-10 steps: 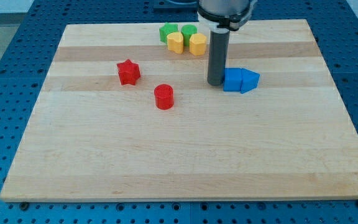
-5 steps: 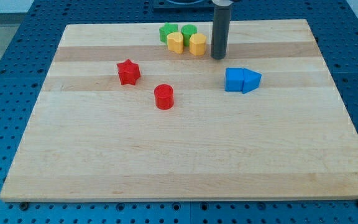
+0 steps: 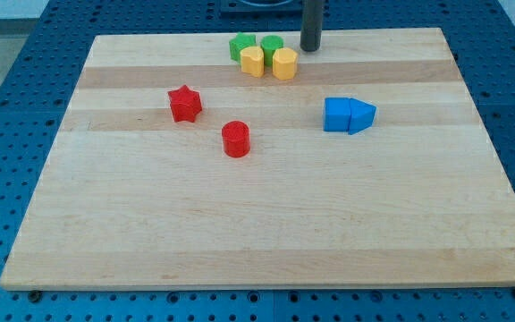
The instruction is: Move the yellow hexagon to the left side of the blue cube
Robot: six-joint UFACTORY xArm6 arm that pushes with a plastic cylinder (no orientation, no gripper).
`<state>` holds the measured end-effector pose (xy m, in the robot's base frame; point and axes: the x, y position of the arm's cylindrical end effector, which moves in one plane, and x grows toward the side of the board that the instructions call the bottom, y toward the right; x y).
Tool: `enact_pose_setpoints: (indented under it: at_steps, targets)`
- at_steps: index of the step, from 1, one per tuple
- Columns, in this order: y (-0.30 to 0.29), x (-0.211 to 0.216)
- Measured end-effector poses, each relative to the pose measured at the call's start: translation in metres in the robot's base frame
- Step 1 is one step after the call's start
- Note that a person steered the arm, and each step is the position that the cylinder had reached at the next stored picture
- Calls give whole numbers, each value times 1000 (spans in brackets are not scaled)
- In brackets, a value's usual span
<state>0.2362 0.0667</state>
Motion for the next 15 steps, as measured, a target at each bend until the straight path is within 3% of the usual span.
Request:
enact_pose_setpoints:
  at_steps: [2, 4, 7, 10, 15]
  targets:
    - [-12, 27]
    - [-25, 1]
    - [-60, 26]
    - [-59, 72]
    - [-26, 73]
